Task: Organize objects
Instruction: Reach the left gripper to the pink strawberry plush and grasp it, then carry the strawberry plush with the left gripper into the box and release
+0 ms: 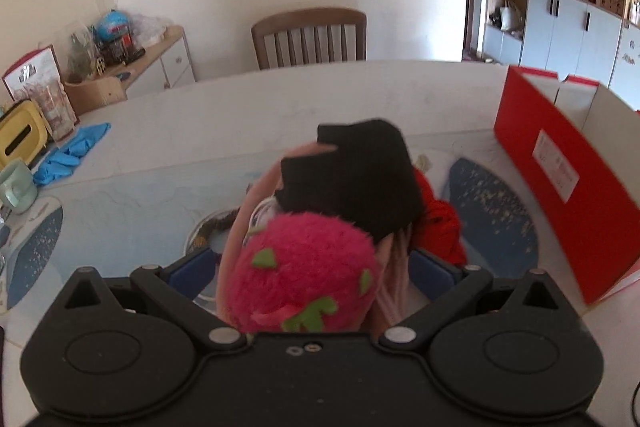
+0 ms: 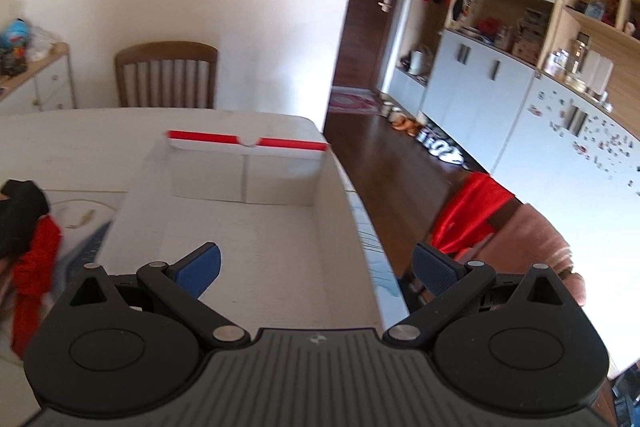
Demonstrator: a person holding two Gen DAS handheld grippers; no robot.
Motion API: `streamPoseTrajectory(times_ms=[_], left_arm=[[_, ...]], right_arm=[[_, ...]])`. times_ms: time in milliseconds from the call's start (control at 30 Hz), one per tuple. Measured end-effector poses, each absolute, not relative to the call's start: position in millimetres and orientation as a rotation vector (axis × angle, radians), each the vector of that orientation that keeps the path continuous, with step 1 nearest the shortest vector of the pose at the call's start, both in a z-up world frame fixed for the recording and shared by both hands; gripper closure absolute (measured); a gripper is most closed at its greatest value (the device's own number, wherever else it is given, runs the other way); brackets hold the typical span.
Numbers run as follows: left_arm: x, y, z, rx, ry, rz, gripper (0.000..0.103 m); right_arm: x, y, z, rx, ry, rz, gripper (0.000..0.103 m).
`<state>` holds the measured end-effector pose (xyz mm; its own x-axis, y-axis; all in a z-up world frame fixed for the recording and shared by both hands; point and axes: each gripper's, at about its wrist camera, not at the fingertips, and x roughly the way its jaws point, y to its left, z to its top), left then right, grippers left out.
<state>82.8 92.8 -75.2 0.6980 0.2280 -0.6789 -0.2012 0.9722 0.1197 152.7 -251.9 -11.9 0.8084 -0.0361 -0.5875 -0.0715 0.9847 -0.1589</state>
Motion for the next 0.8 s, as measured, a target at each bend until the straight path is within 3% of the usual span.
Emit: streamPoseTrajectory(times_ms=[400,567,700,800], left_arm=[[96.5,96.9,-89.1,0.008,0.815,0.249,0.004],[101.0,91.2,-90.4,-0.005,0.835,0.279,0.010],[102.8,89.2,-90.0,-0.008,0.843,0.317,0.018],[102.6,89.6,-88.2,-0.011,0.845,0.346,0.023]], right_arm=[[191.8,-286.7,-39.7,-0.183,0.756,-0.028,0.001],[203.6,-295.3,-52.0,-0.206,0.801,0.026,0.016],[209.3,-303.7,-59.4,-0.183,0.834,0.051,0.020],[211.9,-304.2,-65.3,-0.192,0.857,0.082,0.031]])
